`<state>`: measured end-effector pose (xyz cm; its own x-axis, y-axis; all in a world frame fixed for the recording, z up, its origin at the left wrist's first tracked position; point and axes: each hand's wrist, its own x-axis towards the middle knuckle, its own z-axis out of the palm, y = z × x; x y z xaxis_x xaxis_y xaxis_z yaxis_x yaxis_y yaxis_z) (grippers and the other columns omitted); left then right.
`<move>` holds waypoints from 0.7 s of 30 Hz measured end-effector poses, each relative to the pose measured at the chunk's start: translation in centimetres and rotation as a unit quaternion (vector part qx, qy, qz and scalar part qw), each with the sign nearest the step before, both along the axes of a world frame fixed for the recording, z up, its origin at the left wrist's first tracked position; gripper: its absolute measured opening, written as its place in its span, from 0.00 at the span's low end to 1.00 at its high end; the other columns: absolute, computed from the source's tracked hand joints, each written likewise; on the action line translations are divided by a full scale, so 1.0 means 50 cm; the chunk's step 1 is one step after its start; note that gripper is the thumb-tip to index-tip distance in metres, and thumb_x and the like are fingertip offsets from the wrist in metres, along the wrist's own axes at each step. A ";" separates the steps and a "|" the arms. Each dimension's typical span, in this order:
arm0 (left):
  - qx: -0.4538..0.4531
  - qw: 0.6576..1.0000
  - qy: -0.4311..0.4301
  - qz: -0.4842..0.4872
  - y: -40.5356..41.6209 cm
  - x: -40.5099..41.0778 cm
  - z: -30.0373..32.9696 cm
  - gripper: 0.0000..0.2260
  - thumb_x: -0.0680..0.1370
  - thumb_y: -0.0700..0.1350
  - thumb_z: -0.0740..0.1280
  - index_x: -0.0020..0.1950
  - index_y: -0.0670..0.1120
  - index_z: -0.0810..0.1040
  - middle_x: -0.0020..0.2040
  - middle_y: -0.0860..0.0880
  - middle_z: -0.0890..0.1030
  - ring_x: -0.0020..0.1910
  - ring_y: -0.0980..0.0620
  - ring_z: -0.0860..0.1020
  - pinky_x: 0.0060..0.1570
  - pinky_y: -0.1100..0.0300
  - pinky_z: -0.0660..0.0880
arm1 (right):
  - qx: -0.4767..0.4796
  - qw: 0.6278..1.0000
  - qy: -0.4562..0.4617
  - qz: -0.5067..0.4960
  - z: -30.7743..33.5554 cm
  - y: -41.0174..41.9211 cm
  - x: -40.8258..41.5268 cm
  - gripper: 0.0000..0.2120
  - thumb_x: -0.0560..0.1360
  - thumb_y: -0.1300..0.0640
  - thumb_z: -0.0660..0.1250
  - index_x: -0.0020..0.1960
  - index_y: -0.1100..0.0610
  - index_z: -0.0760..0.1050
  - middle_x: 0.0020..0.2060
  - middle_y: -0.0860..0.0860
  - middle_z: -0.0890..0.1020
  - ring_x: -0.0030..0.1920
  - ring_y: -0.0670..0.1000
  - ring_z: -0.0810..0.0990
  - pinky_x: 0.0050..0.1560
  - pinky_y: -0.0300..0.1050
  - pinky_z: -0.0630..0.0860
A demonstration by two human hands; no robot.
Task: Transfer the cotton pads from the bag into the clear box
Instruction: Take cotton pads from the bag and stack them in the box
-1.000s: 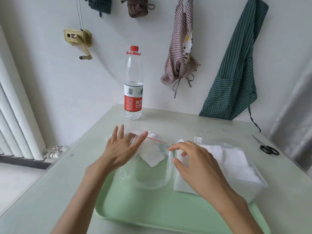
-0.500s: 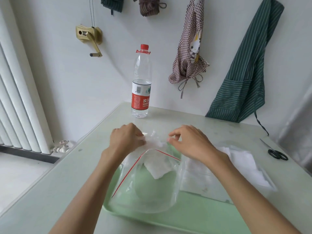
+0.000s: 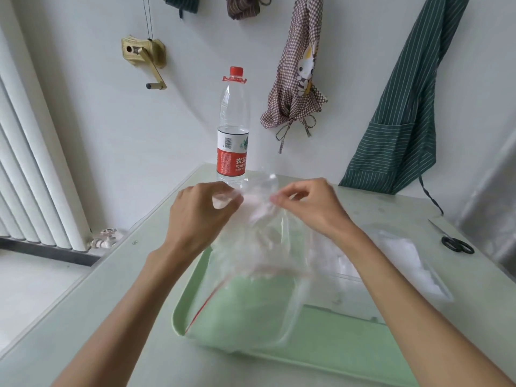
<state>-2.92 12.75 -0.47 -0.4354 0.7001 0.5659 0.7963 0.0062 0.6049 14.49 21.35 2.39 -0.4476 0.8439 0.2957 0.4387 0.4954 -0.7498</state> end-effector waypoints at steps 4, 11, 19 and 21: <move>-0.040 0.999 0.007 0.005 0.010 -0.007 -0.002 0.08 0.73 0.55 0.69 0.49 0.55 0.82 0.50 0.56 0.84 0.55 0.52 0.79 0.45 0.59 0.70 | -0.015 0.999 0.034 -0.023 -0.012 0.016 -0.003 0.05 0.68 0.52 0.75 0.42 0.53 0.84 0.39 0.48 0.85 0.43 0.47 0.83 0.52 0.42 0.77; -0.068 0.989 -0.032 -0.131 -0.031 -0.026 0.026 0.14 0.74 0.57 0.67 0.57 0.55 0.77 0.56 0.58 0.80 0.58 0.55 0.76 0.56 0.57 0.71 | -0.038 0.998 -0.043 -0.033 -0.015 0.005 0.012 0.14 0.70 0.52 0.74 0.54 0.51 0.80 0.47 0.47 0.82 0.47 0.48 0.80 0.49 0.39 0.73; -0.321 0.918 0.032 -0.230 -0.071 -0.042 -0.003 0.21 0.72 0.66 0.58 0.60 0.61 0.76 0.61 0.65 0.74 0.63 0.62 0.71 0.66 0.62 0.65 | 0.015 0.989 -0.126 0.080 -0.009 -0.119 0.082 0.13 0.67 0.39 0.71 0.49 0.42 0.80 0.44 0.38 0.82 0.49 0.38 0.78 0.52 0.36 0.72; -0.341 0.923 0.001 -0.179 -0.044 -0.036 -0.032 0.19 0.77 0.63 0.53 0.56 0.61 0.79 0.59 0.56 0.79 0.59 0.52 0.76 0.62 0.56 0.69 | 0.128 0.985 -0.118 0.002 -0.038 -0.124 0.067 0.06 0.70 0.48 0.72 0.47 0.43 0.80 0.42 0.38 0.81 0.46 0.39 0.77 0.52 0.41 0.72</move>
<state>-4.72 10.57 -2.09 -0.1074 0.9925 -0.0588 0.8222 0.1219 0.5560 17.84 15.13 0.51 -0.5330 0.7527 0.3865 0.5826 0.6577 -0.4774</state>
